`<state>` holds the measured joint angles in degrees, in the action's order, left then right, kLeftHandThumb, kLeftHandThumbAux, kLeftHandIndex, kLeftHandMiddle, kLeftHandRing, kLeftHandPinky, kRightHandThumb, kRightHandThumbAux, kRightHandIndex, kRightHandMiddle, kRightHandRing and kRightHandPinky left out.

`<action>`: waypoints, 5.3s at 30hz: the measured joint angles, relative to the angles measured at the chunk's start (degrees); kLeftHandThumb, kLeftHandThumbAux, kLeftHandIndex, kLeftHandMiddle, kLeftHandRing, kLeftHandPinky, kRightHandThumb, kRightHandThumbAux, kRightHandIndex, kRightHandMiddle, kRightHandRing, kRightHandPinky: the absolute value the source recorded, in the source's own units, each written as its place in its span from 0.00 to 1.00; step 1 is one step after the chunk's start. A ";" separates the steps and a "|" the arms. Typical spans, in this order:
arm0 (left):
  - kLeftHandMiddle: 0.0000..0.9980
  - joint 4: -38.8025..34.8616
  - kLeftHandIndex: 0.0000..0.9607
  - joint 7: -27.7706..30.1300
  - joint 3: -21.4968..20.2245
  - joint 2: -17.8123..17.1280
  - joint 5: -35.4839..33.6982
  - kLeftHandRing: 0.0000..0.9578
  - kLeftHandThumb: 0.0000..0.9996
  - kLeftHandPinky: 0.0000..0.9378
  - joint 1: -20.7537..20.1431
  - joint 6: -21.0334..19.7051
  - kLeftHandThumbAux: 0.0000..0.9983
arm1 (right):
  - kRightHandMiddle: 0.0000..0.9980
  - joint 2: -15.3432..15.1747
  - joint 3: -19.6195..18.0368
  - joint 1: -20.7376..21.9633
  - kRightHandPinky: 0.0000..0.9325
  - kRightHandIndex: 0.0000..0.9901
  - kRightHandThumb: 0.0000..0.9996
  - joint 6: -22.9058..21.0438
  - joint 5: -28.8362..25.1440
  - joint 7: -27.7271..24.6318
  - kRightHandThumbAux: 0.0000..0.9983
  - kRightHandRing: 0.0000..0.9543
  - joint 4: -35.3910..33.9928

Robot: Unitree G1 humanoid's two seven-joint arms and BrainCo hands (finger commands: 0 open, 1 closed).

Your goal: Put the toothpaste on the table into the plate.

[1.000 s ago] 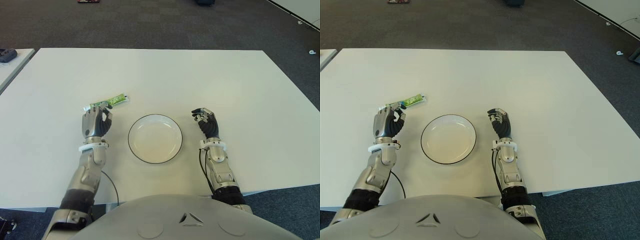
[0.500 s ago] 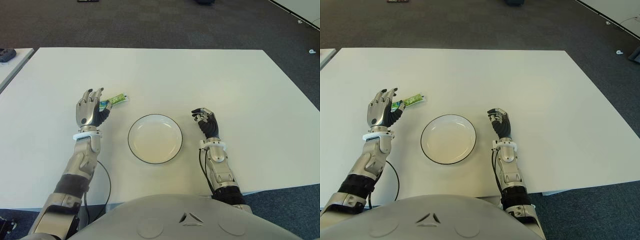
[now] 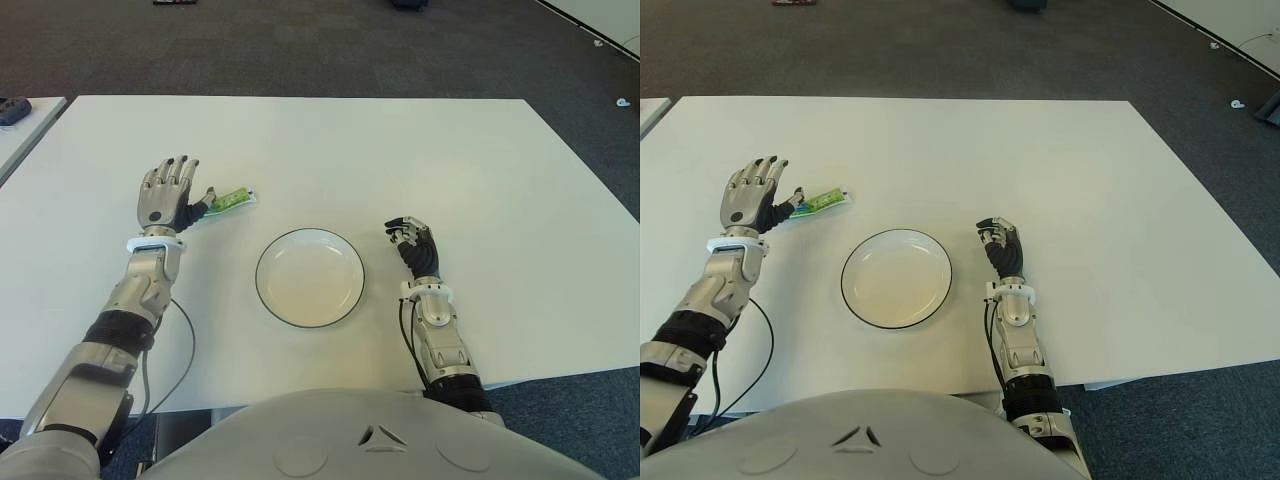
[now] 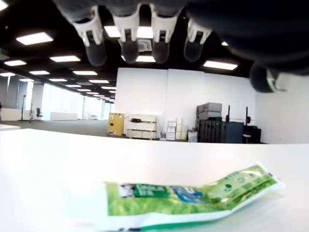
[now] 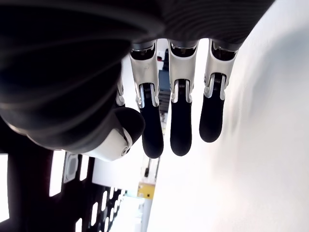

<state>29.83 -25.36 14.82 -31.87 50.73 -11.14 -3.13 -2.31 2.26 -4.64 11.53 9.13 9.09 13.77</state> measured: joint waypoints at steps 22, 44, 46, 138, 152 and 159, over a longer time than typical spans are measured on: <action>0.00 10.26 0.00 13.29 9.56 -2.53 -0.01 0.00 0.45 0.00 -10.78 3.63 0.16 | 0.41 -0.01 -0.22 -0.37 0.44 0.42 0.71 0.00 -0.30 -0.26 0.73 0.41 -0.46; 0.00 14.91 0.00 28.90 18.17 -7.45 1.01 0.00 0.51 0.00 -17.12 11.43 0.21 | 0.42 -0.03 -0.18 -1.34 0.42 0.42 0.71 -0.84 0.04 0.06 0.73 0.41 -2.15; 0.00 15.17 0.00 29.45 18.47 -7.81 1.05 0.00 0.52 0.00 -17.16 11.81 0.21 | 0.42 -0.03 -0.17 -1.36 0.42 0.42 0.71 -0.99 0.05 0.06 0.73 0.41 -2.34; 0.56 32.25 0.40 7.61 30.49 -6.90 5.65 0.76 0.84 0.82 -23.24 19.18 0.66 | 0.41 -1.01 -1.42 -3.31 0.44 0.42 0.71 -4.06 -0.06 0.32 0.73 0.41 -6.11; 0.56 35.86 0.42 0.48 30.70 -6.17 5.45 0.88 0.85 0.92 -22.98 21.23 0.67 | 0.41 -1.10 -1.70 -3.50 0.45 0.42 0.71 -3.72 -0.15 0.35 0.73 0.42 -6.56; 0.56 36.31 0.42 -0.37 30.23 -6.13 4.75 0.89 0.85 0.92 -22.88 22.13 0.67 | 0.41 -1.13 -2.03 -3.48 0.45 0.42 0.71 -3.67 -0.15 0.36 0.73 0.42 -6.55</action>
<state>66.15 -25.73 45.05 -38.00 55.49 -34.02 18.99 -3.44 0.23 -8.12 7.86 8.99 9.45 7.22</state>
